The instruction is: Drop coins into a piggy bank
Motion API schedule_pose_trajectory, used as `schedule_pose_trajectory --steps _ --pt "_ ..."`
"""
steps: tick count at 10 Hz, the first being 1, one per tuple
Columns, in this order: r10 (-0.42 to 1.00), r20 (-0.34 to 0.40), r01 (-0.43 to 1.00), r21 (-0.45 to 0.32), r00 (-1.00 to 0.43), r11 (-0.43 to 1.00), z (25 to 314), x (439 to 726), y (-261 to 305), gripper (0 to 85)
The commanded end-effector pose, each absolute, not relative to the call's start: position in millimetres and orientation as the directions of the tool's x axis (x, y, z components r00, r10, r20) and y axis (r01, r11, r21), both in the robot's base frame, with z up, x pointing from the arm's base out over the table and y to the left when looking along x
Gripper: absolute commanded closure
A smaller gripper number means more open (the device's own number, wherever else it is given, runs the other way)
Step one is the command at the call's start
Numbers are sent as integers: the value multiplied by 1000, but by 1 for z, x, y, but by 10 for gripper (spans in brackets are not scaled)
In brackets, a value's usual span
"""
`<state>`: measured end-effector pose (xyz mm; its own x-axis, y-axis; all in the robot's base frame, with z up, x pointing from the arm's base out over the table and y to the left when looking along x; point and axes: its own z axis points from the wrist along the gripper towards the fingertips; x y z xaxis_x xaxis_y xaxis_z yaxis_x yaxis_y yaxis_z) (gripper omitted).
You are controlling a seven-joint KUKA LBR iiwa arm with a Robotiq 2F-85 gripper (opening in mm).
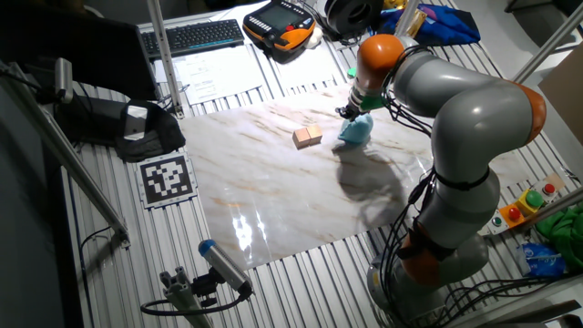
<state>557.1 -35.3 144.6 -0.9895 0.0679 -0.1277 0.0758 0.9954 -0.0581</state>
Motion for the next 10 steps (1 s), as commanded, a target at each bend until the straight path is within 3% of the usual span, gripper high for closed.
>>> schedule_pose_trajectory --steps 1,3,4,5,6,10 --pt "94 -117 100 -42 -989 994 145 557 -35 850" --pt "135 -107 143 -73 -985 987 145 557 -35 850" --pt "155 -125 159 -20 -980 987 145 557 -35 850" --pt "152 -109 154 -18 -982 988 145 557 -35 850" --pt "137 -108 143 -49 -985 989 145 557 -35 850" --pt "37 -80 39 -32 -996 999 146 555 -33 850"
